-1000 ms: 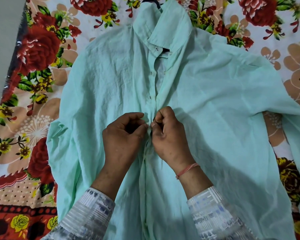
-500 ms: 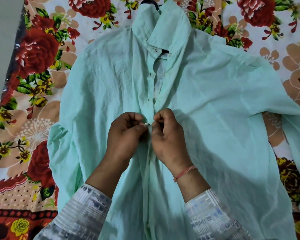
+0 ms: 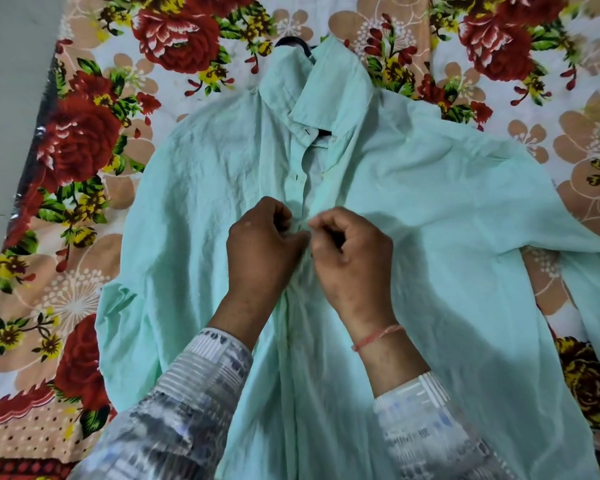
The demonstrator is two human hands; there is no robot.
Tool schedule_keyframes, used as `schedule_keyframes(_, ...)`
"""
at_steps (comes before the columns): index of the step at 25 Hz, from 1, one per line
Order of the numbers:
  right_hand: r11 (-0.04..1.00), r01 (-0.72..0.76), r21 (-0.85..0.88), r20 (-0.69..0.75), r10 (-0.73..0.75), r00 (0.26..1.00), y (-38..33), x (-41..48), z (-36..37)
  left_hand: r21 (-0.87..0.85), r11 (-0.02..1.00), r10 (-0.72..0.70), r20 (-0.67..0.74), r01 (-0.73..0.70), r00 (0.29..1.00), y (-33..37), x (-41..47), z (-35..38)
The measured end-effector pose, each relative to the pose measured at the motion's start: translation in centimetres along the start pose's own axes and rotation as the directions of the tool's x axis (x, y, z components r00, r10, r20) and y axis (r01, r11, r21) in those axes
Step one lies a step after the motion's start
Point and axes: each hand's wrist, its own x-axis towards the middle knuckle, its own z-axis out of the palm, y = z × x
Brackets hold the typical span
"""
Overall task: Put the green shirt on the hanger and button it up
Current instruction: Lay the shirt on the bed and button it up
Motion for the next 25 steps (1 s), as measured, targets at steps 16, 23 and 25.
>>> schedule_keyframes(16, 0.973, -0.062, -0.225, 0.102, 0.086, 0.991, 0.3, 2.8, 2.5, -0.488, 0.728, -0.392, 0.280, 0.482, 0.876, 0.2, 3.0, -2.8)
schedule_keyframes(23, 0.974, -0.226, -0.019, 0.136, 0.226, 0.965, -0.3, 2.8, 2.4, -0.584, 0.702, -0.281, 0.298, 0.407, 0.912, -0.6, 2.2, -2.4)
schedule_keyframes(25, 0.972, -0.234, -0.016, 0.111, 0.234, 0.966, -0.5, 2.9, 2.5, -0.593, 0.703, -0.278, 0.279, 0.393, 0.919, -0.8, 2.3, -2.5)
